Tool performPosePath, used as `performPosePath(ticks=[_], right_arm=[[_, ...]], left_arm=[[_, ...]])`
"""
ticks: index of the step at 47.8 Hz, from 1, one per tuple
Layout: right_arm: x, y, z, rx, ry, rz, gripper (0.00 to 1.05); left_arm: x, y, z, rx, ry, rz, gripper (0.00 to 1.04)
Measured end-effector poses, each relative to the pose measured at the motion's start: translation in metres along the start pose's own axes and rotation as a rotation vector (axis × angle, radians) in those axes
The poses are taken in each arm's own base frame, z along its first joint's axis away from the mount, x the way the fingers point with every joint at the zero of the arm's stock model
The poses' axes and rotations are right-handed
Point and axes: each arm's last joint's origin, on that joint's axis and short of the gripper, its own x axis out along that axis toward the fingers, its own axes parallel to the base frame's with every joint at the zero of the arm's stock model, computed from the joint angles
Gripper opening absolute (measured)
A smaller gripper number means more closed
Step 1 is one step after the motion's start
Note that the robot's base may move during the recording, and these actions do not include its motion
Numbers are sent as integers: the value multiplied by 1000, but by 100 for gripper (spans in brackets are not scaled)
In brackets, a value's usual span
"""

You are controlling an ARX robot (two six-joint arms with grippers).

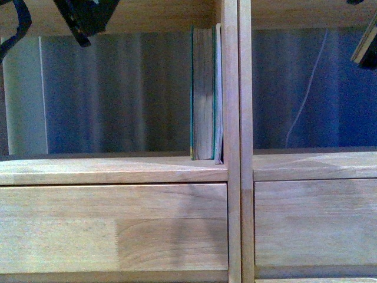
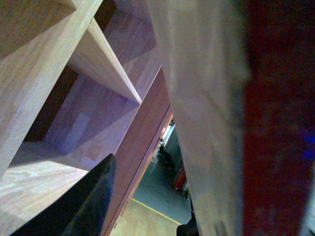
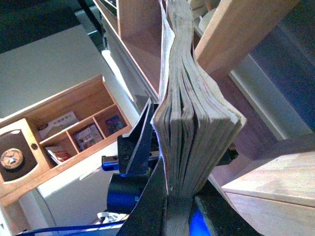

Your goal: Organize books on shelf

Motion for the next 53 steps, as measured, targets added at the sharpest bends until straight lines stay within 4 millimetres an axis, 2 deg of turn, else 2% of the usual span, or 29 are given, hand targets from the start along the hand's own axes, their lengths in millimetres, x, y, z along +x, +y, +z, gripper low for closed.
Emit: performPosePath(ticks=[7,10,12,19,23,32,38,42,44,53], right_arm=[[3,-5,-7,47,10,-8,7],[4,-8,-9,70,11,-12,7],[4,-10,-12,94,16,-19,7],[6,-14,-18,127,44,-20,30],[6,-13,-19,130,51,-10,45],[0,-14,-19,127,60,-6,64],[-15,-18,-11,111,49,-32,86],[-24,-20,-4,88,42,-46,95],[-29,-20,0,81,37,-54,99],[-63,-22,26,-24,23,-135,98]], left_arm=[[0,0,1,-6,-29,7,43],[0,0,1,-10,-35,8,35],[0,0,1,-13,-39,10,25],[-1,0,1,-35,-24,6,7],[-1,0,1,-38,-13,3,7],[-4,1,4,-22,-23,17,7],[-20,14,15,40,-101,153,7],[-28,21,19,69,-117,233,7],[-31,25,20,93,-123,267,7],[-43,33,21,303,-87,424,7]])
